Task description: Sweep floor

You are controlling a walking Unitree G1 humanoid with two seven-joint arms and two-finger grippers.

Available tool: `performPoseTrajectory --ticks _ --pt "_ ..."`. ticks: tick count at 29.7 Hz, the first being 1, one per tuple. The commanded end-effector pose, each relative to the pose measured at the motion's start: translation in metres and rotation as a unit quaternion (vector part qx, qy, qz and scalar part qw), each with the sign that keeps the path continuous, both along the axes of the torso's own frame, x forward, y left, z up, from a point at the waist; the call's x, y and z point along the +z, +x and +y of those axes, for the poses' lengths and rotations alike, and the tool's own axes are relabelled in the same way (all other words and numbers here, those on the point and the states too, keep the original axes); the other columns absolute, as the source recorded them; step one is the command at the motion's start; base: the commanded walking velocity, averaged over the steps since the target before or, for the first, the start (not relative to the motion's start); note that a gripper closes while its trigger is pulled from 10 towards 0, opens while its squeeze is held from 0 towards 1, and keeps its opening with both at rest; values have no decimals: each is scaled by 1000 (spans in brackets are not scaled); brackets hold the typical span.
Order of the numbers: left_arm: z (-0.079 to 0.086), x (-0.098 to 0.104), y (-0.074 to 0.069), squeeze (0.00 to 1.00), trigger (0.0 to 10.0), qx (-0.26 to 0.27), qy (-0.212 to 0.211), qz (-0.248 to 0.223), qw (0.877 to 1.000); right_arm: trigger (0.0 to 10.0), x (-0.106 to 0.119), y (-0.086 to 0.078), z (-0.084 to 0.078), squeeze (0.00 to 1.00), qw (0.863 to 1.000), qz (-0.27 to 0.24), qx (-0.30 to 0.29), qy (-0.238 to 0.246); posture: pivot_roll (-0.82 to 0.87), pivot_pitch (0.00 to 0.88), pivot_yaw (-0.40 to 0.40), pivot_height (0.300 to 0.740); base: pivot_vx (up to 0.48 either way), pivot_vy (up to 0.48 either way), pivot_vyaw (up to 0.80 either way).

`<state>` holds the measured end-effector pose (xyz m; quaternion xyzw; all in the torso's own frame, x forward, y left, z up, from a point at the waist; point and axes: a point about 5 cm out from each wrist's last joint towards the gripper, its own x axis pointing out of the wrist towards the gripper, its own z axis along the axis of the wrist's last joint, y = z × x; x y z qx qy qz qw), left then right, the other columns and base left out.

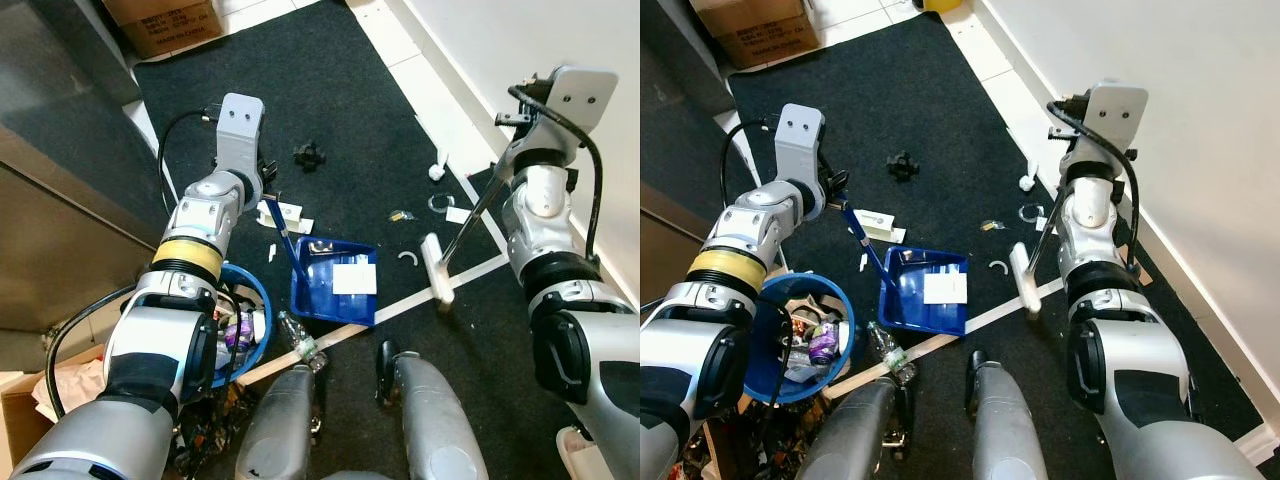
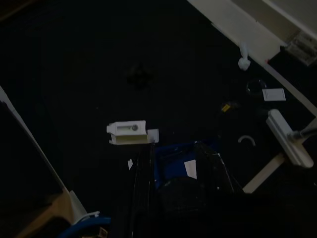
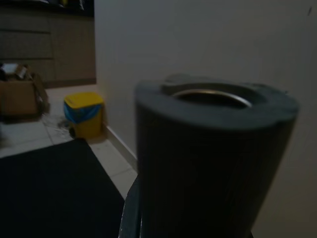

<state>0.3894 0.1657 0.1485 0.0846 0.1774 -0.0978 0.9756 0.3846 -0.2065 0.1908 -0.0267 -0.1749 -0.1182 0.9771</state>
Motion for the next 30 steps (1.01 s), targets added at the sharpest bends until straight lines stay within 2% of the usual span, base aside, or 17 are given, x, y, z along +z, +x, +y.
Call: performPoseTrajectory --ticks 1,4,6,7,10,14,19,23,30 --pt "12 11 1 0 10000 14 -4 -38 999 10000 6 0 -1 0 999 -16 6 30 116 229 41 740 0 0 0" --pt "14 25 0 0 10000 15 -45 -85 995 10000 2 -1 -2 0 998 -15 16 66 104 213 41 740 0 0 0" --pt "14 31 -1 0 10000 13 -57 -101 993 10000 1 -2 -2 0 997 -19 20 77 102 205 42 740 0 0 0" --pt "12 41 -3 0 10000 1 -69 -126 990 10000 2 -4 -2 0 996 -29 25 77 94 190 44 740 0 0 0" --pt "9 50 -6 0 10000 -18 -76 -146 986 10000 4 -6 -2 0 996 -37 32 72 84 171 46 740 0 0 0" --pt "6 51 -9 0 10000 -31 -75 -149 985 10000 5 -7 -3 0 996 -38 36 68 67 141 55 740 0 0 0" --pt "1 44 -14 0 10000 -69 -68 -129 987 10000 6 -10 -13 0 997 -42 25 60 50 110 68 740 0 0 0" --pt "4 38 -11 0 10000 -52 -75 -99 991 10000 10 -12 -23 0 998 -47 6 50 39 100 76 740 0 0 0" --pt "-2 37 -10 0 10000 -60 -77 -92 991 10000 10 -14 -29 0 998 -40 -9 47 29 95 82 740 0 0 0"
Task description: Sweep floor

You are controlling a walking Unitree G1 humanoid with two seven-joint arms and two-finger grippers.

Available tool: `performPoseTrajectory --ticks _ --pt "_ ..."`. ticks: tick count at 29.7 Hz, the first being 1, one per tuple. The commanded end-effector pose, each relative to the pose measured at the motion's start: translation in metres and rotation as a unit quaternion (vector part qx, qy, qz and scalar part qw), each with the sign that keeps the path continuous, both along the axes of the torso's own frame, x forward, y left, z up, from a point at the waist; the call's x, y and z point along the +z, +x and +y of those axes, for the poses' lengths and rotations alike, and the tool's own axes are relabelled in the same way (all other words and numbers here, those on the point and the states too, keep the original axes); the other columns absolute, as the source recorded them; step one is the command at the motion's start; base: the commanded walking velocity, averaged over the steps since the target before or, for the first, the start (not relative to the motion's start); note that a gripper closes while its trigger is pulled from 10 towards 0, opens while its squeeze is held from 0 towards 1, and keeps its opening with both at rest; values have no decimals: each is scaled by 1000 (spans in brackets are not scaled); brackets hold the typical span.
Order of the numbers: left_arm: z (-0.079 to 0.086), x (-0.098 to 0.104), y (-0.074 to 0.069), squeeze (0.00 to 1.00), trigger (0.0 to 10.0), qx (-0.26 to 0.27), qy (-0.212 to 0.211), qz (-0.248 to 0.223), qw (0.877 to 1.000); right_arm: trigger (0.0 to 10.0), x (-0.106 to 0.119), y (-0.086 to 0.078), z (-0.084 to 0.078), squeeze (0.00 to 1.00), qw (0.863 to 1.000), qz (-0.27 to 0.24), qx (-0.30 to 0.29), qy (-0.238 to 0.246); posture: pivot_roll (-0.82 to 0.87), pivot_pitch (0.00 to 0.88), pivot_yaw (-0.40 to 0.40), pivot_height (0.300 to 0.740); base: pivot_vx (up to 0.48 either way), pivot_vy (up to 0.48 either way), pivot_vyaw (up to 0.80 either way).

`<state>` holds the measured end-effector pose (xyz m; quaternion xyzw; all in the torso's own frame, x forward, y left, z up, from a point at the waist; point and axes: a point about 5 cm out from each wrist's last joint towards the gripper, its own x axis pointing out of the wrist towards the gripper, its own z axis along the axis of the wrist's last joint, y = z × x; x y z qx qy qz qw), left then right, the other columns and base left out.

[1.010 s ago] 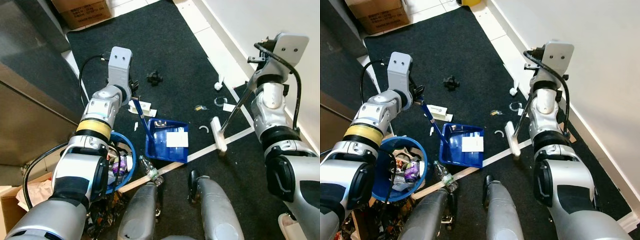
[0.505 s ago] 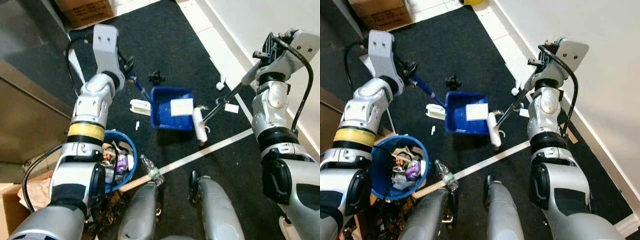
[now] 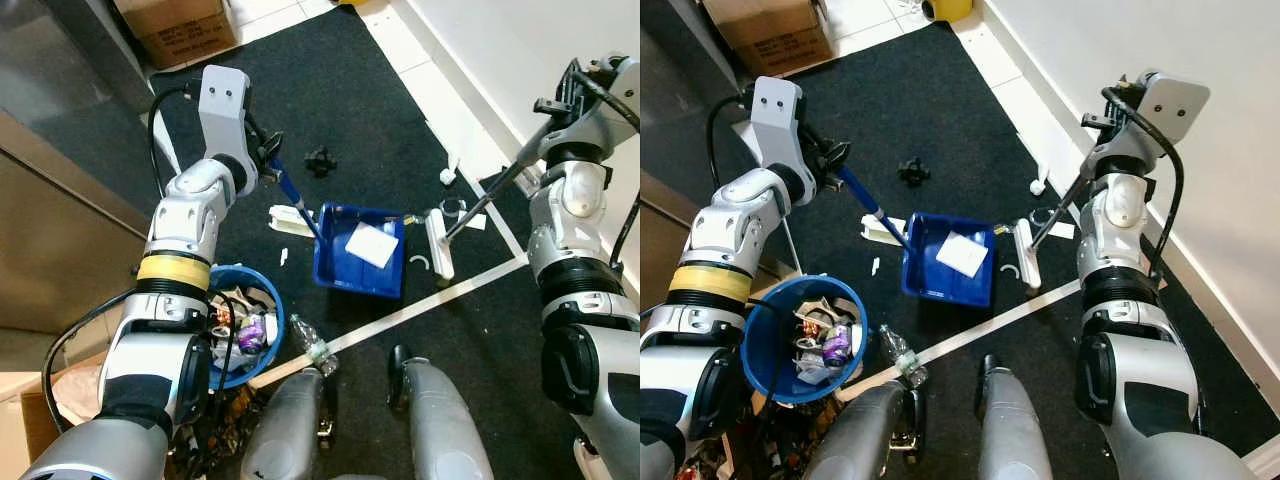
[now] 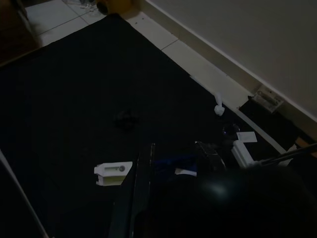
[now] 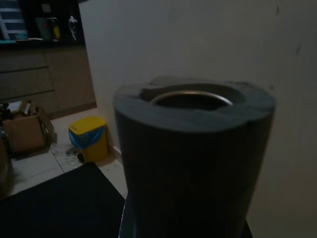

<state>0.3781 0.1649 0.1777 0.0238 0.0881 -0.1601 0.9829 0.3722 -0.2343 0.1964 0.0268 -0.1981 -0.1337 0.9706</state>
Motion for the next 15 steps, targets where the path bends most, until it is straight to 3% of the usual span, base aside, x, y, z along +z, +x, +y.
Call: performPoseTrajectory --ticks 1,7,15 --pt "-1 7 1 0 10000 -1 1 -13 1000 10000 3 -2 -2 0 1000 -7 -5 -5 29 95 82 740 0 0 0" --pt "0 5 2 0 10000 9 -3 -7 1000 10000 -1 -3 -2 0 1000 1 -6 -4 26 97 85 740 0 0 0" --pt "1 2 2 0 10000 13 0 -5 1000 10000 -2 -2 0 0 1000 6 -3 -4 28 98 83 740 389 -60 0"
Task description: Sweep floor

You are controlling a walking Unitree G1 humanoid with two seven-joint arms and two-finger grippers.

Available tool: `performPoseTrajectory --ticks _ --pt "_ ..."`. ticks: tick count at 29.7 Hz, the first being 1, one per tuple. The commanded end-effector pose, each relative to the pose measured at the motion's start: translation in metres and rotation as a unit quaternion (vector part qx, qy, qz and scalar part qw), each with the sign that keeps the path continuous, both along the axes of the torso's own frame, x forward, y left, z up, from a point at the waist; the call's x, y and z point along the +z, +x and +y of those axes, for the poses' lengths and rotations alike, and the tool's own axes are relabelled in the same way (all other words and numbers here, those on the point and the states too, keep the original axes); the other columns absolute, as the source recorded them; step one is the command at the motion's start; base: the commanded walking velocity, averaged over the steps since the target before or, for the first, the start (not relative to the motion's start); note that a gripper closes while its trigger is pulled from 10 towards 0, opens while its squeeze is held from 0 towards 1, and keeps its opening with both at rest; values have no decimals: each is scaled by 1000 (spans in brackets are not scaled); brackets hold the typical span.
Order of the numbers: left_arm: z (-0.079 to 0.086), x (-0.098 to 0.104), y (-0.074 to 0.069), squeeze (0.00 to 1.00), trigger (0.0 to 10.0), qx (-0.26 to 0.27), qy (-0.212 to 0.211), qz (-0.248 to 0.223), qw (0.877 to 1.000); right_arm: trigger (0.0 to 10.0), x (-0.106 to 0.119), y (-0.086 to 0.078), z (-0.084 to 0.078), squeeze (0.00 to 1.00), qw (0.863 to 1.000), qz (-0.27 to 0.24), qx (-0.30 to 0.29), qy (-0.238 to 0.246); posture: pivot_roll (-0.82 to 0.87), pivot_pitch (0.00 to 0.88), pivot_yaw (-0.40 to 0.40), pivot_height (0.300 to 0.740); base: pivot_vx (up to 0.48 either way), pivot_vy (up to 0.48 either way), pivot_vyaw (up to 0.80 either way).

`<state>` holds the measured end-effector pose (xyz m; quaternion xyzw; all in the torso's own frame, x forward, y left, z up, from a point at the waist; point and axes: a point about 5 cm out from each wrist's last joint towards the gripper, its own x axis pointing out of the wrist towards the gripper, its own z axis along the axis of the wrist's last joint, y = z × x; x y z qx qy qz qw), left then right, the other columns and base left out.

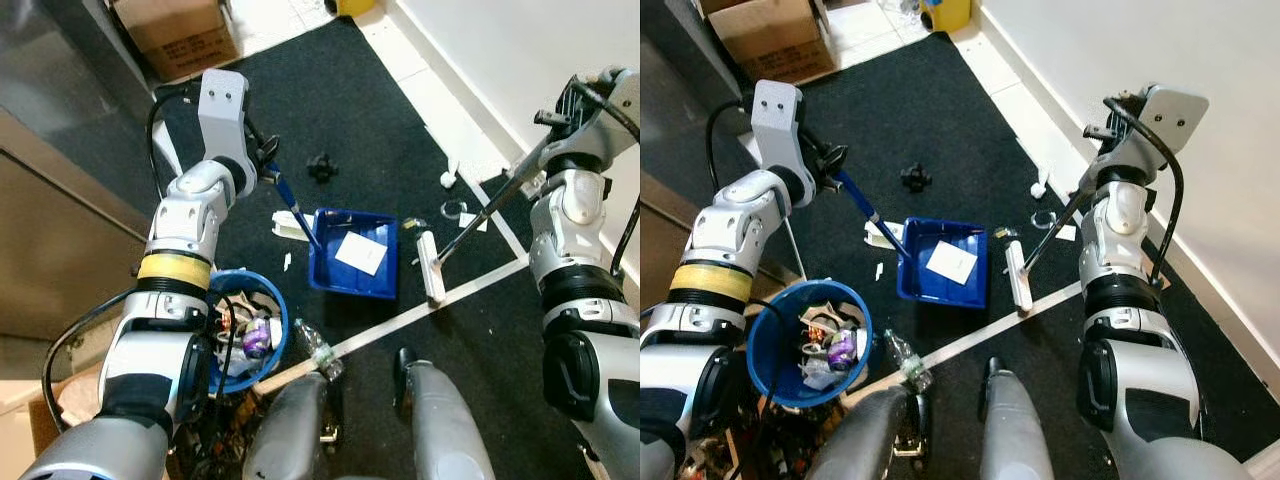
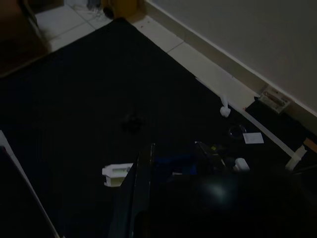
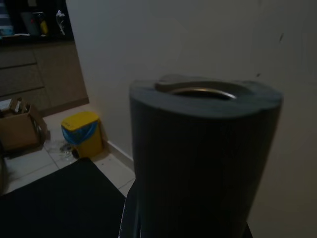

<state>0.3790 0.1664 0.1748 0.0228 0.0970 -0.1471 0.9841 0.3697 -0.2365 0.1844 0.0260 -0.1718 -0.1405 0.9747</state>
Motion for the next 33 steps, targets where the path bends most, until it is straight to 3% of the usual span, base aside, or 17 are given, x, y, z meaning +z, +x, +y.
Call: performPoseTrajectory --ticks 1,13,33 --pt "-1 5 1 0 10000 0 -2 -14 1000 10000 10 1 3 0 1000 -20 2 -8 28 98 83 740 409 -244 0" --pt "0 4 1 0 10000 2 -4 -7 1000 10000 8 1 4 0 1000 -15 3 -5 29 102 83 740 424 -41 0" --pt "-2 4 1 0 10000 -3 -1 -5 1000 10000 6 2 5 0 1000 -10 5 -2 34 98 80 740 268 -391 0"
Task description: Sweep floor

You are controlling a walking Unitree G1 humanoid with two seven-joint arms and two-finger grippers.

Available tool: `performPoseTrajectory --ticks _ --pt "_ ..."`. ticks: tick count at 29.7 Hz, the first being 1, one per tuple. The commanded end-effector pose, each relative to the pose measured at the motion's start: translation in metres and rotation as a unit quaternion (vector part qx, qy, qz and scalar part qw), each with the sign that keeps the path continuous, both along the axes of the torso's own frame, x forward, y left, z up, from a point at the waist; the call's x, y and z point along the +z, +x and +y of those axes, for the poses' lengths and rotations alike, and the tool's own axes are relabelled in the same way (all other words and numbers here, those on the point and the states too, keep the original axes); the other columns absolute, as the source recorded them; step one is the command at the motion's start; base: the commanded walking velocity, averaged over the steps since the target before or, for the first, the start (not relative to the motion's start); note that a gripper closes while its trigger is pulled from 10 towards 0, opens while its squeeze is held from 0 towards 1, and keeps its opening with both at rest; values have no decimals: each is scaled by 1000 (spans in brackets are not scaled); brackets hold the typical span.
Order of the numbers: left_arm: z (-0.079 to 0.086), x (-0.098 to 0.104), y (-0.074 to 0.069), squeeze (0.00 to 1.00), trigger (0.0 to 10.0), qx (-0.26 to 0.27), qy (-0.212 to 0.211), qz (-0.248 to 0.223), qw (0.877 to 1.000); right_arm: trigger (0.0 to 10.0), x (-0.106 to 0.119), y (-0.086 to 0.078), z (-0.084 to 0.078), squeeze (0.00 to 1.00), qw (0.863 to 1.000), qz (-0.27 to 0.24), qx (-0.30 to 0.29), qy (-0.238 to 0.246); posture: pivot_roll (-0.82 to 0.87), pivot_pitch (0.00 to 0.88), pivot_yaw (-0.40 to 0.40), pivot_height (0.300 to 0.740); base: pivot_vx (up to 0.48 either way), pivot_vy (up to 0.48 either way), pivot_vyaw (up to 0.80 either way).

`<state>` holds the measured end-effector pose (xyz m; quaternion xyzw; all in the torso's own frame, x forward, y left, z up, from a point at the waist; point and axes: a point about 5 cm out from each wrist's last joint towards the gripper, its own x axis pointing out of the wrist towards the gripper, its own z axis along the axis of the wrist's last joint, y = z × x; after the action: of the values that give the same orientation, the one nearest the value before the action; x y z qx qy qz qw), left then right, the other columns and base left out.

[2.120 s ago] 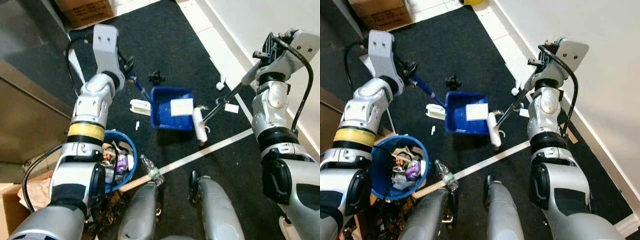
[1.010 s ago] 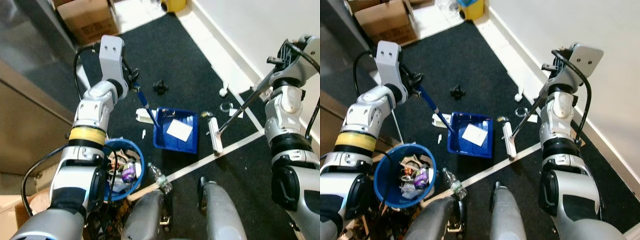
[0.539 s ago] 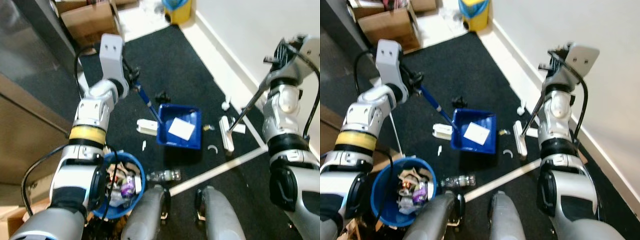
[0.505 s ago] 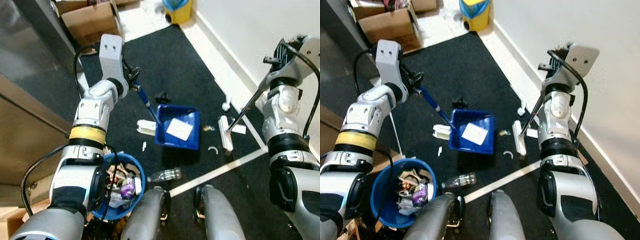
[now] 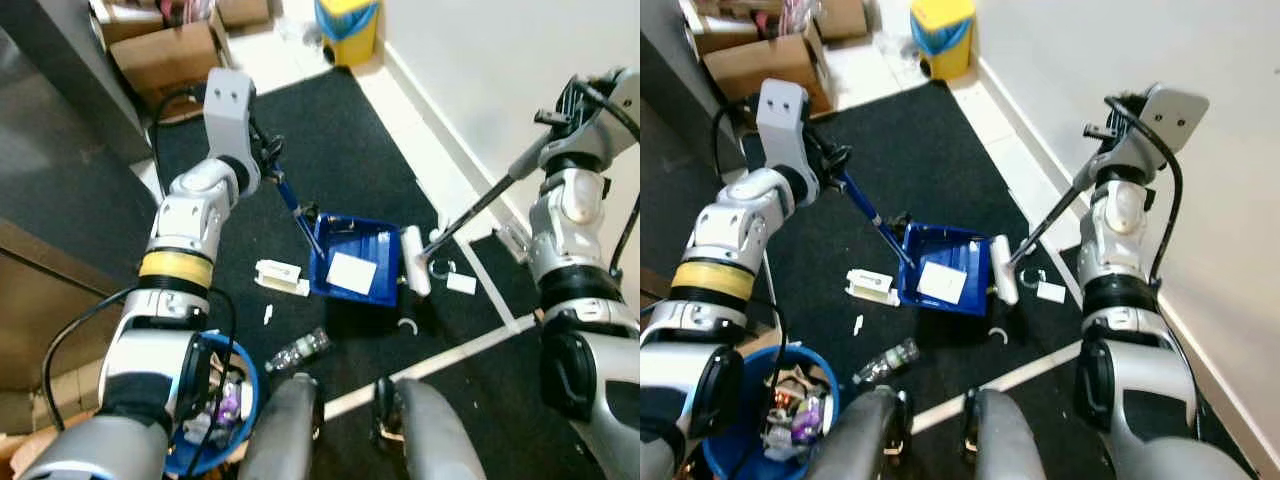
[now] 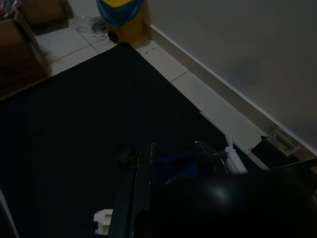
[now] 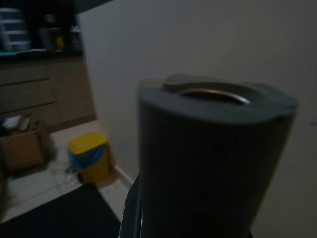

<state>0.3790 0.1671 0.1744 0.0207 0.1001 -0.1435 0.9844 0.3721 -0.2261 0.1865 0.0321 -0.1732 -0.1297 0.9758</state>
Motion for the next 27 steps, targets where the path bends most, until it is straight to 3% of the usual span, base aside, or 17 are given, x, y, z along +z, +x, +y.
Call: performPoseTrajectory --ticks 1,11,21,27 --pt "-2 4 0 0 10000 -5 2 -7 1000 10000 5 -1 -5 0 1000 -8 -6 -6 34 98 80 740 0 0 0" --pt "4 -2 -1 0 10000 4 6 11 1000 10000 5 0 -3 0 1000 -6 -3 -7 33 98 74 740 0 0 0" --pt "21 -16 -4 0 10000 5 18 39 999 10000 -4 0 -1 0 1000 14 9 -23 31 110 69 740 0 0 0" --pt "31 -34 -5 0 10000 -1 -10 84 996 10000 -19 -3 1 0 998 41 10 -40 36 135 60 740 0 0 0"
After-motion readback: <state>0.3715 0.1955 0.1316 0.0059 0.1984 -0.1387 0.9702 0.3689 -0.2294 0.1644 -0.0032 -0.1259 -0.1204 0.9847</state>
